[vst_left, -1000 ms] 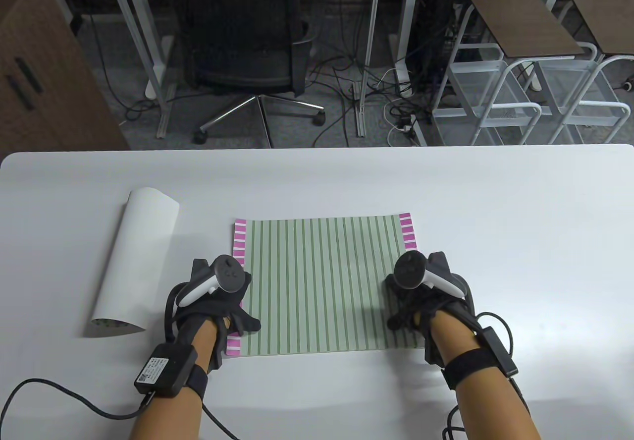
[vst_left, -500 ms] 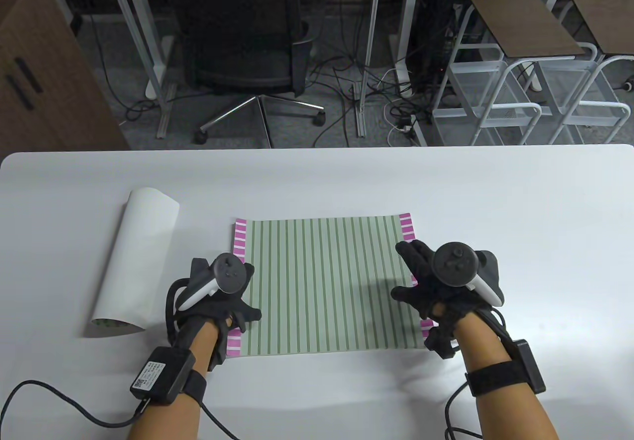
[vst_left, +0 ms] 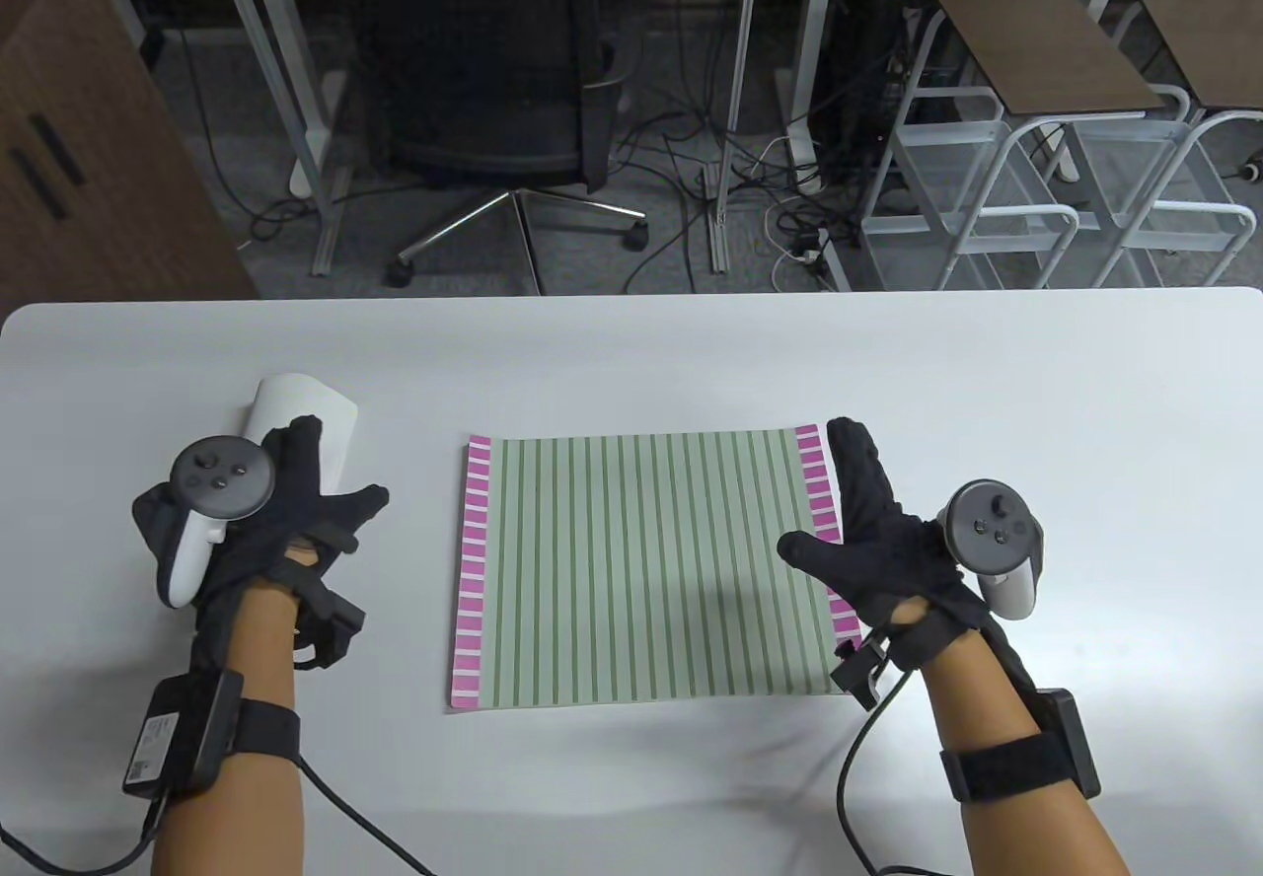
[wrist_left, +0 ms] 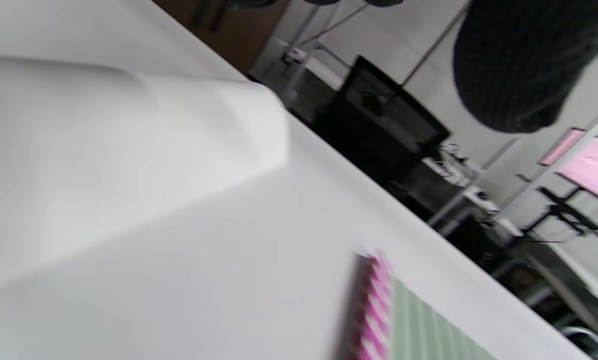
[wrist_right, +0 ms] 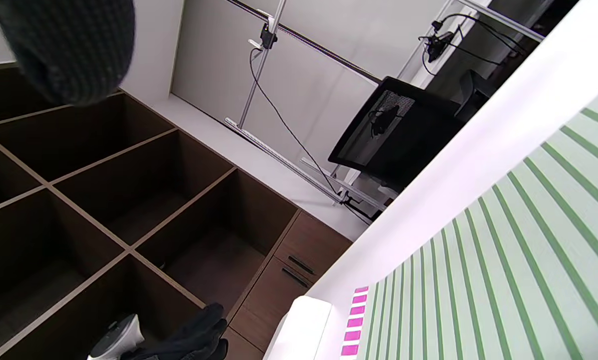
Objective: Unroll mouse pads and stack together
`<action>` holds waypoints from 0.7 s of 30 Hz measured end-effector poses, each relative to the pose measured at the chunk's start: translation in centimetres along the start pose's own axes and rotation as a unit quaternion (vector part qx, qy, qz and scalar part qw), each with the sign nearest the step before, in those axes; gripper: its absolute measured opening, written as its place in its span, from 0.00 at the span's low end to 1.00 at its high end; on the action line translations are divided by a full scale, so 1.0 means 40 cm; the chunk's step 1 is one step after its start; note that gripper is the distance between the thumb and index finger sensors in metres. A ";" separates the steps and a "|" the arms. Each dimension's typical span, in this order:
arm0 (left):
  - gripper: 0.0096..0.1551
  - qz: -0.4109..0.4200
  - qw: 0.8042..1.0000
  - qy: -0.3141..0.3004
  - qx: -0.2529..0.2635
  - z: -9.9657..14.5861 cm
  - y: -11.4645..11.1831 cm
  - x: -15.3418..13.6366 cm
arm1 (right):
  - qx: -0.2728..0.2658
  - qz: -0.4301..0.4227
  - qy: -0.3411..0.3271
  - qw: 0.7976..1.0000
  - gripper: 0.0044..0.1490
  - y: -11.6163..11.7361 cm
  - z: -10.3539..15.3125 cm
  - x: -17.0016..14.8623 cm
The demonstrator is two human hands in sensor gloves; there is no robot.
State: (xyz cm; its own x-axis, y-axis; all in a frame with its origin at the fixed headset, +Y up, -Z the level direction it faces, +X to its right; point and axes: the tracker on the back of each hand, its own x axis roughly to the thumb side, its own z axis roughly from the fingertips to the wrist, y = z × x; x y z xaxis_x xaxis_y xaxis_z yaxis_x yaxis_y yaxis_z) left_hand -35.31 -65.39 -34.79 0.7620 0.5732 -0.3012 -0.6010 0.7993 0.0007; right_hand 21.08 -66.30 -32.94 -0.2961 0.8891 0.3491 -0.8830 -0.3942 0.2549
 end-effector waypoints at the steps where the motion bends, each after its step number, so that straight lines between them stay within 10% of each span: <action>1: 0.60 -0.007 1.000 0.019 0.004 -0.010 0.006 -0.025 | 0.003 0.001 0.003 1.000 0.69 0.002 0.000 -0.004; 10: 0.66 -0.078 0.985 0.151 -0.028 -0.073 -0.066 -0.172 | 0.018 -0.002 0.028 0.999 0.70 0.018 -0.002 -0.028; 21: 0.67 -0.220 0.955 0.200 -0.010 -0.107 -0.145 -0.191 | 0.023 0.001 0.036 0.999 0.69 0.026 -0.003 -0.034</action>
State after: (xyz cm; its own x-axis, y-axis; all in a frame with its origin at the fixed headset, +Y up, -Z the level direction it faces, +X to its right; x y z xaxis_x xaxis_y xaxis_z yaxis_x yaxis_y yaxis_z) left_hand -38.67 -75.18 -36.57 0.7916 0.0659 -0.6075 -0.2525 0.9406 -0.2269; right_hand 20.51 -67.90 -33.25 -0.3253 0.9018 0.2845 -0.8652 -0.4052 0.2953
